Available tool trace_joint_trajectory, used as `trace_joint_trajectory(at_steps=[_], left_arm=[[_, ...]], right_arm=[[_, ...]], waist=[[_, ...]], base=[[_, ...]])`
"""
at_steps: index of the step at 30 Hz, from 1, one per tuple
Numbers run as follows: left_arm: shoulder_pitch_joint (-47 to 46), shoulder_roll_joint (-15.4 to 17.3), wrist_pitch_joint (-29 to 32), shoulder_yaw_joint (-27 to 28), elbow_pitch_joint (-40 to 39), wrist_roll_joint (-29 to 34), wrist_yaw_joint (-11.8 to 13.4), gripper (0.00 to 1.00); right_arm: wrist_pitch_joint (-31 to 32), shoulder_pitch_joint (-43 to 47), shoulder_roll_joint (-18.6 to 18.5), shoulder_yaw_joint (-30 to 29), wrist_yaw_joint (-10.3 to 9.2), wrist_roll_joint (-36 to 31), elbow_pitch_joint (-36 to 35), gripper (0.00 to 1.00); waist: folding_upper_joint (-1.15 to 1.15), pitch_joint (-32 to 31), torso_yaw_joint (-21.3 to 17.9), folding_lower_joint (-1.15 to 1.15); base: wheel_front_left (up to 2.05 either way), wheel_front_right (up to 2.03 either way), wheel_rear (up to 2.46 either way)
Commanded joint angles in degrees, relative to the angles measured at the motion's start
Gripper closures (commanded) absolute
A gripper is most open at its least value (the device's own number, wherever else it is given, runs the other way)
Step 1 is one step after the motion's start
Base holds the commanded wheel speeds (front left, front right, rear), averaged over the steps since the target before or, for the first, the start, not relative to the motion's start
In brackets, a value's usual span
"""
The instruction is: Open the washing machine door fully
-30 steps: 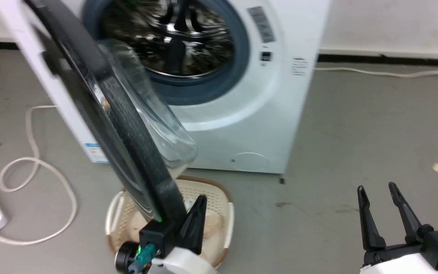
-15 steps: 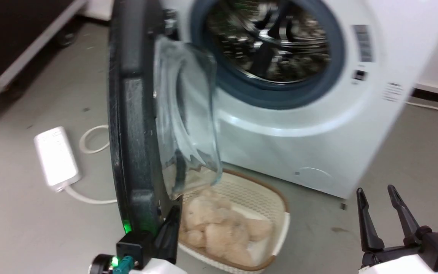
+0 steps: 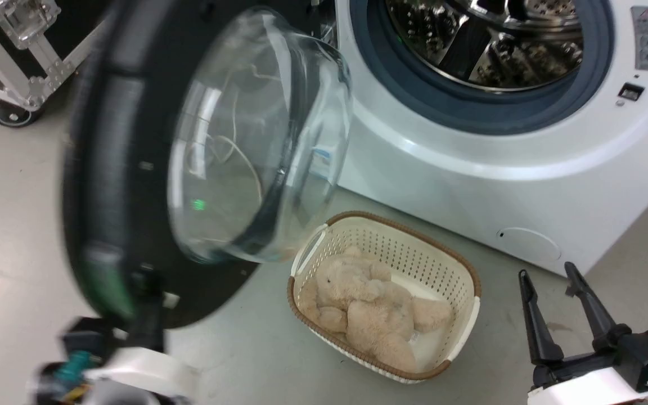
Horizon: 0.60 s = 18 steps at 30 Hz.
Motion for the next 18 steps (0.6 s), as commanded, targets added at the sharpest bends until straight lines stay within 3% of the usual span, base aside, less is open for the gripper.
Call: trace_joint_trajectory(at_steps=[1, 9, 18], left_arm=[[-1.32, 2.67, 0.49, 2.46, 0.58, -0.91, -0.19, 1.00], [-4.58, 10.52, 2.84, 10.47, 5.13, -5.77, -2.80, 1.00], [-13.38, 17.47, 5.63, 13.96, 15.91, -8.42, -6.14, 1.00]], right_arm=[[-0.26, -0.74, -0.86, 0.04, 0.05, -0.20, 0.06, 0.00], [-0.26, -1.75, -3.31, 0.39, 0.05, -0.31, -0.02, 0.00], [0.20, -3.17, -5.40, 1.71, 0.05, -0.80, -1.18, 0.00]], waist=[[0.00, 1.09, 0.15, -0.01], [0.00, 4.59, -1.40, -0.01], [0.00, 10.25, -3.62, -0.01]], base=[[0.00, 0.00, 0.00], [0.00, 0.00, 0.00], [0.00, 0.00, 0.00]])
